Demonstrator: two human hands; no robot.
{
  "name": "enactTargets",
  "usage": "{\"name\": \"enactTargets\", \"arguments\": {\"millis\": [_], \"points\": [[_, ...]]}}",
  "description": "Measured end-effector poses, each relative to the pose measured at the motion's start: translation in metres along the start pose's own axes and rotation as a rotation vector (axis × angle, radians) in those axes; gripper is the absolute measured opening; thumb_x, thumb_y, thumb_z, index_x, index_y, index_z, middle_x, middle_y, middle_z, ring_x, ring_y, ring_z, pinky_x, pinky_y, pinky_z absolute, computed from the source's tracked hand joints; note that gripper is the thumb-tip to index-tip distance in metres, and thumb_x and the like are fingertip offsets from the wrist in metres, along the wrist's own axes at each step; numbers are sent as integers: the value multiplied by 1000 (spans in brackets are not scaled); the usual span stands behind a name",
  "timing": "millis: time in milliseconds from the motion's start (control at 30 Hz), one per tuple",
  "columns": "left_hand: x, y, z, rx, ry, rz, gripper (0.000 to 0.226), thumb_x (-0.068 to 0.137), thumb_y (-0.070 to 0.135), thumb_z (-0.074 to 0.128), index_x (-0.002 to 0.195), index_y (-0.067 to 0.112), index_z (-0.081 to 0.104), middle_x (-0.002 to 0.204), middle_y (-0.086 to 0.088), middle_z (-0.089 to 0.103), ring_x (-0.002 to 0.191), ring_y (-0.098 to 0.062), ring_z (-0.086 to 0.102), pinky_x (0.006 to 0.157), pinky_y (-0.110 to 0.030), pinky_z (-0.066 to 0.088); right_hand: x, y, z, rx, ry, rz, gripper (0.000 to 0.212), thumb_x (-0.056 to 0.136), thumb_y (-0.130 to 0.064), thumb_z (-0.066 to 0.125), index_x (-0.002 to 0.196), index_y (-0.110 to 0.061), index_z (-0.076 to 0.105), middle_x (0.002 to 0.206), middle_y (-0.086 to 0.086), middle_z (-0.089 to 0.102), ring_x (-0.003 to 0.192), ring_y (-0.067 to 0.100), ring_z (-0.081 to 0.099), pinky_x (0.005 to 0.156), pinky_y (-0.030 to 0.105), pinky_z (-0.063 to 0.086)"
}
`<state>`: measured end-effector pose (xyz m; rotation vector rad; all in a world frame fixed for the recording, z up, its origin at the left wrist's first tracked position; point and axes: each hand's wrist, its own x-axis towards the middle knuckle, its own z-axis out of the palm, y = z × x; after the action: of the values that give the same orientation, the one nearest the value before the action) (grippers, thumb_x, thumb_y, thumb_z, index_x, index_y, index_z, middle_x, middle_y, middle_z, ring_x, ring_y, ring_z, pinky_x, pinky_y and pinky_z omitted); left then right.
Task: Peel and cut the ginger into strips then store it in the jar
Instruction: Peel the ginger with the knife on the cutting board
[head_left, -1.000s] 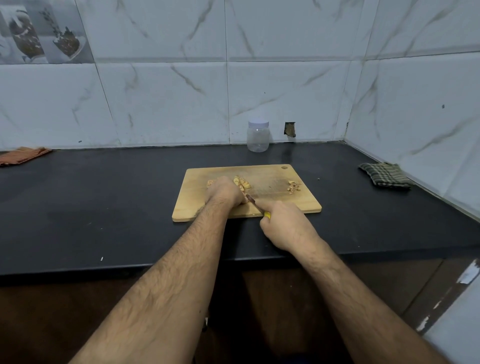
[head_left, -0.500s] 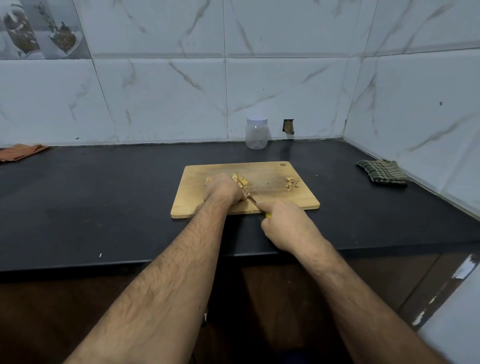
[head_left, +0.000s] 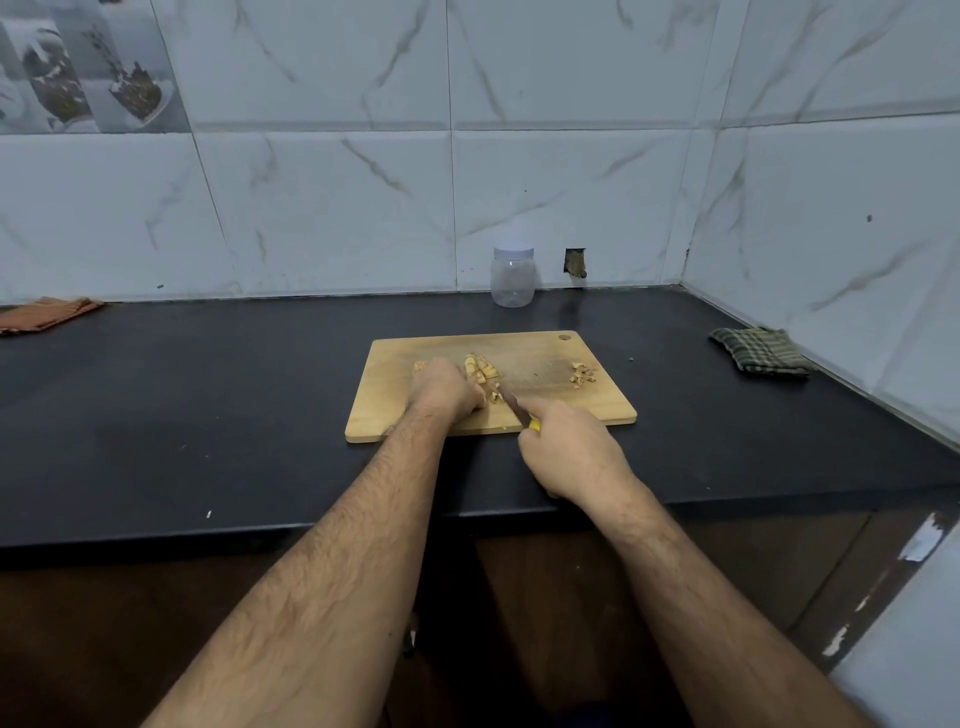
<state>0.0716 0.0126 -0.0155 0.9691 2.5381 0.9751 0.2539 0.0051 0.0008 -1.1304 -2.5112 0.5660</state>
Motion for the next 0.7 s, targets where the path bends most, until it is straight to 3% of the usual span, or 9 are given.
{"name": "enactTargets", "arguments": {"millis": [133, 200, 400, 567, 700], "points": [[-3, -3, 0, -24, 30, 23, 12, 87, 20, 69, 82, 8, 68, 99, -10, 73, 98, -26, 67, 71, -29, 48, 1, -4, 4, 25, -46, -13, 41, 93, -18, 43, 129, -32, 58, 115, -1, 64, 94, 21, 53, 74, 34, 45], [-2, -5, 1, -39, 37, 28, 11, 86, 19, 69, 85, 8, 70, 98, -8, 74, 97, -26, 68, 77, -31, 54, 3, -5, 6, 18, -61, 2, 40, 92, -17, 43, 126, -31, 59, 111, -2, 64, 93, 21, 52, 74, 34, 45], [-3, -4, 2, -44, 57, 28, 15, 87, 23, 70, 92, 10, 74, 97, -5, 73, 95, -22, 68, 85, -36, 57, 4, 6, -4, -20, -58, 71, 57, 94, -17, 41, 147, -38, 45, 122, 3, 64, 100, 24, 58, 75, 32, 49], [-7, -3, 1, -32, 67, 26, 17, 89, 24, 67, 94, 9, 73, 97, -6, 72, 95, -22, 67, 82, -34, 57, 5, 8, -8, -15, -4, 102, 46, 93, -16, 43, 136, -24, 56, 116, 2, 65, 97, 23, 61, 79, 36, 53], [-10, -2, -1, -28, 71, 38, 15, 90, 20, 65, 97, 10, 74, 100, -5, 72, 97, -22, 66, 82, -33, 56, 7, -3, 1, -26, -5, 14, 45, 92, -16, 44, 134, -28, 58, 121, 2, 66, 101, 24, 58, 78, 34, 49]]}}
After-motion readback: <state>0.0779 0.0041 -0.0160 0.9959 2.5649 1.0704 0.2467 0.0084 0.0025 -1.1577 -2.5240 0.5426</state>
